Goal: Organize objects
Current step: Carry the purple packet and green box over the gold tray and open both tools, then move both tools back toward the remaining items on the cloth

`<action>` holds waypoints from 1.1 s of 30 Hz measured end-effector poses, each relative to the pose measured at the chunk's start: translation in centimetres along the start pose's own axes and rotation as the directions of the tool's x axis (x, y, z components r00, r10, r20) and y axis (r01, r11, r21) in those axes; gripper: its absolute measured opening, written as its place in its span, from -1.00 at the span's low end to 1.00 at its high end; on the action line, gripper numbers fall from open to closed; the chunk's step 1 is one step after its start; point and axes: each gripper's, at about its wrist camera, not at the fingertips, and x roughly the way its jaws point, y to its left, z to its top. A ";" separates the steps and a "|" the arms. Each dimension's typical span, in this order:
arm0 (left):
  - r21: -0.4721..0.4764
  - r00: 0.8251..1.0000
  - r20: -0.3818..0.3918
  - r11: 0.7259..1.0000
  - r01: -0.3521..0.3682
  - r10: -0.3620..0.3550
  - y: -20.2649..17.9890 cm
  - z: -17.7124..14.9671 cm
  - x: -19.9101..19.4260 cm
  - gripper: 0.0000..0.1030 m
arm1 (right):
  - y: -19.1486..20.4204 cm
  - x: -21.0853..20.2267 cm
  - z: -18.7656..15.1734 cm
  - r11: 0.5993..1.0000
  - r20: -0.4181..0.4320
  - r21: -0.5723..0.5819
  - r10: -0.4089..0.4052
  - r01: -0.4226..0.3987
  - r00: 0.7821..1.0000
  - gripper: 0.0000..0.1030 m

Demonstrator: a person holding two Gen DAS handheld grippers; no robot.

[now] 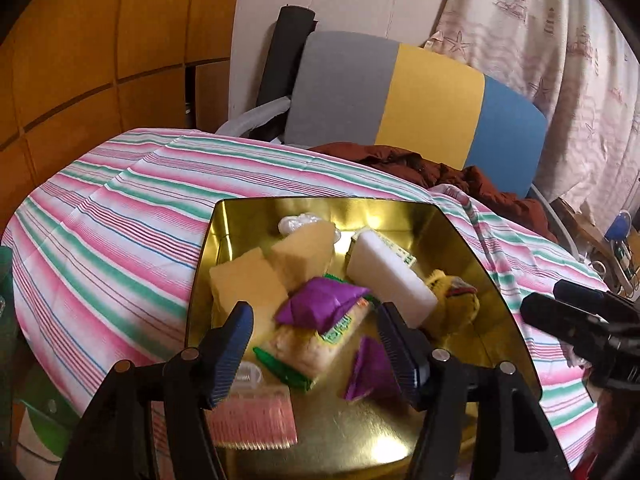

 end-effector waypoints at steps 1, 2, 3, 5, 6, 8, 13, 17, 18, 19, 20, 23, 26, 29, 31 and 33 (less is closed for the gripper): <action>0.006 1.000 0.000 1.000 -0.002 0.002 -0.2 -0.1 -0.2 0.26 | 0.2 -0.1 -0.3 1.000 0.003 -0.008 -0.010 0.010 1.000 0.86; 0.011 1.000 0.000 1.000 -0.004 0.004 -0.4 -0.2 -0.4 0.26 | 0.4 -0.2 -0.5 1.000 0.007 -0.013 -0.020 0.020 1.000 0.87; 0.016 1.000 0.002 1.000 -0.002 0.002 -0.5 -0.4 -0.7 0.26 | 0.5 -0.3 -0.8 1.000 0.009 -0.015 -0.028 0.028 1.000 0.87; 0.023 1.000 0.008 1.000 0.008 -0.008 -0.8 -0.5 -1.3 0.27 | 0.6 -0.5 -1.2 0.999 0.015 -0.008 -0.036 0.036 0.999 0.87; 0.028 1.000 0.016 1.000 0.008 -0.009 -1.0 -0.6 -1.6 0.27 | 0.6 -0.7 -1.4 0.999 0.020 -0.006 -0.044 0.044 0.999 0.89; 0.040 1.000 0.026 0.999 0.006 -0.007 -1.3 -0.8 -2.2 0.26 | 0.6 -1.0 -1.8 0.998 0.029 -0.009 -0.065 0.066 0.997 0.91; 0.050 0.999 0.047 0.999 0.000 -0.002 -2.1 -1.1 -3.4 0.26 | 0.1 -1.7 -2.5 0.988 0.055 0.005 -0.153 0.153 0.987 0.98; 0.069 0.999 0.045 0.998 -0.005 0.002 -2.9 -1.5 -3.7 0.27 | -0.4 -2.0 -3.2 0.984 0.059 0.019 -0.178 0.177 0.982 0.99; 0.073 0.999 0.044 0.997 -0.008 0.005 -3.0 -1.7 -3.7 0.27 | -0.4 -2.1 -3.3 0.984 0.059 0.020 -0.180 0.179 0.982 0.99; 0.078 0.999 0.042 0.997 -0.009 0.006 -3.2 -1.8 -3.7 0.27 | -0.5 -2.1 -3.5 0.983 0.059 0.020 -0.184 0.183 0.981 0.99; 0.083 0.999 0.040 0.996 -0.008 0.005 -3.3 -1.9 -3.8 0.27 | -0.4 -2.2 -3.6 0.982 0.059 0.019 -0.188 0.187 0.980 0.99; 0.096 0.999 0.036 0.995 -0.008 0.005 -3.6 -2.2 -3.8 0.27 | -0.5 -2.3 -4.0 0.979 0.059 0.015 -0.202 0.201 0.978 0.99; 0.105 1.000 0.031 0.994 -0.009 0.006 -3.8 -2.4 -3.8 0.27 | -0.6 -2.5 -4.3 0.978 0.063 0.017 -0.206 0.206 0.976 0.99; 0.113 1.000 0.025 0.994 -0.002 -0.001 -4.1 -2.7 -3.8 0.27 | -0.7 -2.9 -4.4 0.975 0.070 0.015 -0.223 0.222 0.972 0.99; 0.121 1.000 0.027 0.993 -0.002 -0.001 -4.3 -2.8 -3.9 0.27 | -0.7 -3.0 -4.4 0.973 0.075 0.008 -0.231 0.231 0.970 0.99; 0.122 1.000 0.023 0.993 0.003 -0.006 -4.4 -2.8 -3.9 0.27 | -0.7 -3.0 -4.4 0.971 0.072 0.004 -0.239 0.239 0.968 0.99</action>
